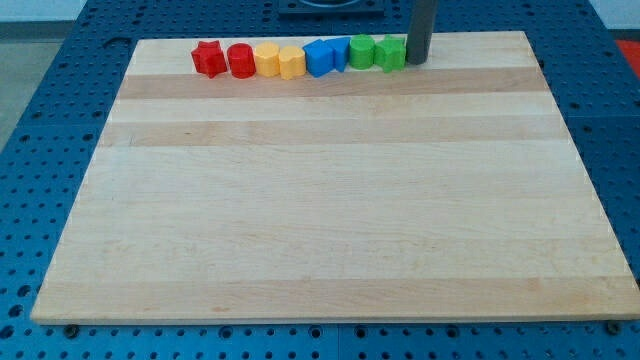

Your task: Point your arm at the red star

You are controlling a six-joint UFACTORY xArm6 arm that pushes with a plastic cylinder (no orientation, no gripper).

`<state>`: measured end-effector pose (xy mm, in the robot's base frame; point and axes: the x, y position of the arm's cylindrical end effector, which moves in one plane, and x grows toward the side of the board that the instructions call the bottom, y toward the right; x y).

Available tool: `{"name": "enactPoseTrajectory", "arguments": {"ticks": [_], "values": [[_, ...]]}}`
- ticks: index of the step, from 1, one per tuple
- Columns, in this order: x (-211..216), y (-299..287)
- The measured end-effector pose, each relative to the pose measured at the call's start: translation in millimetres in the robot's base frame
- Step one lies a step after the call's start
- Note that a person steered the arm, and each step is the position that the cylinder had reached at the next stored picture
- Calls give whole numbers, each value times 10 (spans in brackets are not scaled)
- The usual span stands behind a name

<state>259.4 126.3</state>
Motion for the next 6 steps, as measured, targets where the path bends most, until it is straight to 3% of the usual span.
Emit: {"name": "enactPoseTrajectory", "arguments": {"ticks": [1, 2, 4, 5, 6], "values": [[600, 26], [967, -721], [985, -3147], [603, -4267], [539, -4310]]}}
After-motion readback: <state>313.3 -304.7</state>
